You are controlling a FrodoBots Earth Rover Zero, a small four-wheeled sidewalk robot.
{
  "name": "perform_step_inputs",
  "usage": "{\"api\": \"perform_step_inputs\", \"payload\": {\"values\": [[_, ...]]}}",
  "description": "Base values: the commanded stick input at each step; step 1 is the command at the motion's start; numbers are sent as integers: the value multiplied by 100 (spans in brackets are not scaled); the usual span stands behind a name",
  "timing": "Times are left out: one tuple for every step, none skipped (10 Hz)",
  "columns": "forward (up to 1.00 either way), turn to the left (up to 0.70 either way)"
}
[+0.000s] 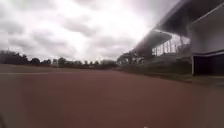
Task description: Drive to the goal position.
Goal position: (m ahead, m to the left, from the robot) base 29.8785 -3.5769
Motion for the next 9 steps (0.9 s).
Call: {"api": "perform_step_inputs", "payload": {"values": [[70,0],[70,0],[70,0],[70,0],[70,0],[70,0],[70,0],[70,0],[70,0]]}}
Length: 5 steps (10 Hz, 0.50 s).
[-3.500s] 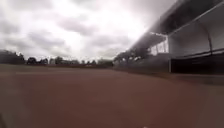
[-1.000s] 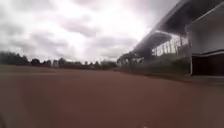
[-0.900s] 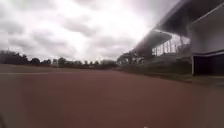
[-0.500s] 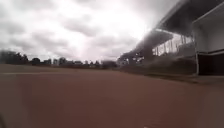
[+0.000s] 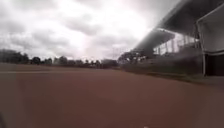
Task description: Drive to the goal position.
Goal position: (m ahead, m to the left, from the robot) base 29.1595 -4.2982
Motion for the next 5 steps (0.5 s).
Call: {"api": "perform_step_inputs", "payload": {"values": [[70,0],[70,0],[70,0],[70,0],[70,0]]}}
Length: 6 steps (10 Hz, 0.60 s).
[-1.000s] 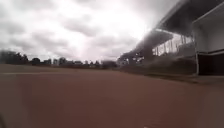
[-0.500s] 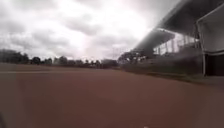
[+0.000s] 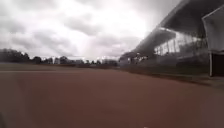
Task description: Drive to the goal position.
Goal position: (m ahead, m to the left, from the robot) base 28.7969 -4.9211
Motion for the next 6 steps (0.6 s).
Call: {"api": "perform_step_inputs", "payload": {"values": [[70,0],[70,0],[70,0],[70,0],[70,0],[70,0]]}}
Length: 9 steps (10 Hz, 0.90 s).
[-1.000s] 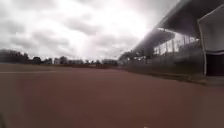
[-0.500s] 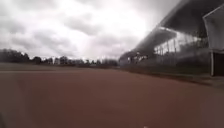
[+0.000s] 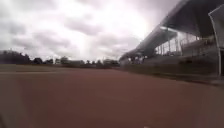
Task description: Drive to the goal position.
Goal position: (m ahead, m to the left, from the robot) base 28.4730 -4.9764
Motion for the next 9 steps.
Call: {"api": "perform_step_inputs", "payload": {"values": [[70,0],[70,0],[70,0],[70,0],[70,0],[70,0],[70,0],[70,0],[70,0]]}}
